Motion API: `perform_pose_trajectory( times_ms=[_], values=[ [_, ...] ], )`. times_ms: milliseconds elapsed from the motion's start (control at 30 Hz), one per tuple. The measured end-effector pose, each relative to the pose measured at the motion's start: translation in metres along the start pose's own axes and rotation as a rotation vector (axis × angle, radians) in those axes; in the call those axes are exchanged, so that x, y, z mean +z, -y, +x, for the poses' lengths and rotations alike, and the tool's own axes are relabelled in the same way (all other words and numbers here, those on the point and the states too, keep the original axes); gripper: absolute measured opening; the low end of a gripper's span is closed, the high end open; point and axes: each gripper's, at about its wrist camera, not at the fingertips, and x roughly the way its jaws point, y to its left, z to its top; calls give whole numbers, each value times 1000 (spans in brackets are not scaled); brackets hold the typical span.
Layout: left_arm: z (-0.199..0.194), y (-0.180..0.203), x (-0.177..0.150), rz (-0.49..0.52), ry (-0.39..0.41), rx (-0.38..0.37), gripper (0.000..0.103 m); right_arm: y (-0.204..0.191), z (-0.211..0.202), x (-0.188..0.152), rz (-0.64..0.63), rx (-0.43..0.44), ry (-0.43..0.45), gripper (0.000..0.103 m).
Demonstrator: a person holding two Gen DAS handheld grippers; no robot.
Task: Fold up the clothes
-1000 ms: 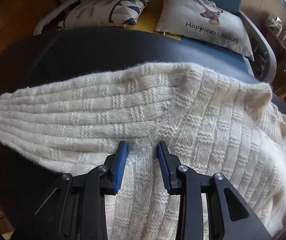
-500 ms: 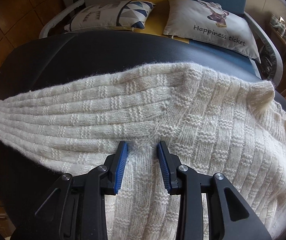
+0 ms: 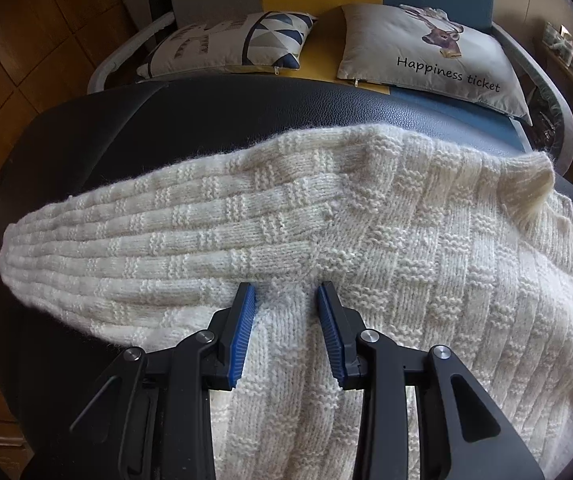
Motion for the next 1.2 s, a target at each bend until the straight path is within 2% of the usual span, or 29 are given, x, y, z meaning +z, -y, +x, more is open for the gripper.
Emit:
perform_pose_trajectory(
  times_ms=[167, 300, 433, 567, 633, 667, 700, 733, 833, 900, 1000, 1067, 1200],
  values=[
    [15, -13, -22, -156, -127, -166, 24, 1, 0, -2, -14, 3, 19, 37],
    [28, -16, -28, -264, -120, -220, 26, 0, -1, -6, -29, -2, 33, 37],
    [39, -13, -19, -338, -91, -219, 28, 1, -1, -5, -33, 3, 27, 37],
    [49, -7, -8, -365, -62, -205, 29, 2, -1, -6, -34, 11, 34, 37],
    [52, 0, -5, -347, -30, -180, 24, 2, -2, -7, -36, 12, 38, 37],
    [51, 5, -4, -323, -2, -169, 19, 2, -2, -8, -38, 12, 39, 37],
    [51, 11, -2, -298, 24, -158, 8, 2, -2, -8, -40, 11, 41, 37],
    [50, 18, -1, -266, 47, -149, 5, 1, -2, -9, -43, 10, 42, 37],
    [41, 52, 4, -152, 136, -144, 5, 1, -2, -9, -43, 11, 44, 37],
    [29, 78, 8, -73, 183, -168, 4, 2, -2, -10, -40, 14, 45, 37],
    [7, 119, 7, 128, 246, -181, 4, 2, -3, -9, -36, 18, 48, 37],
    [-2, 144, -1, 282, 259, -169, 4, 3, -3, -9, -32, 22, 46, 37],
    [-28, 180, -36, 621, 261, -251, 4, 4, -4, -8, -26, 33, 37, 40]
  ],
)
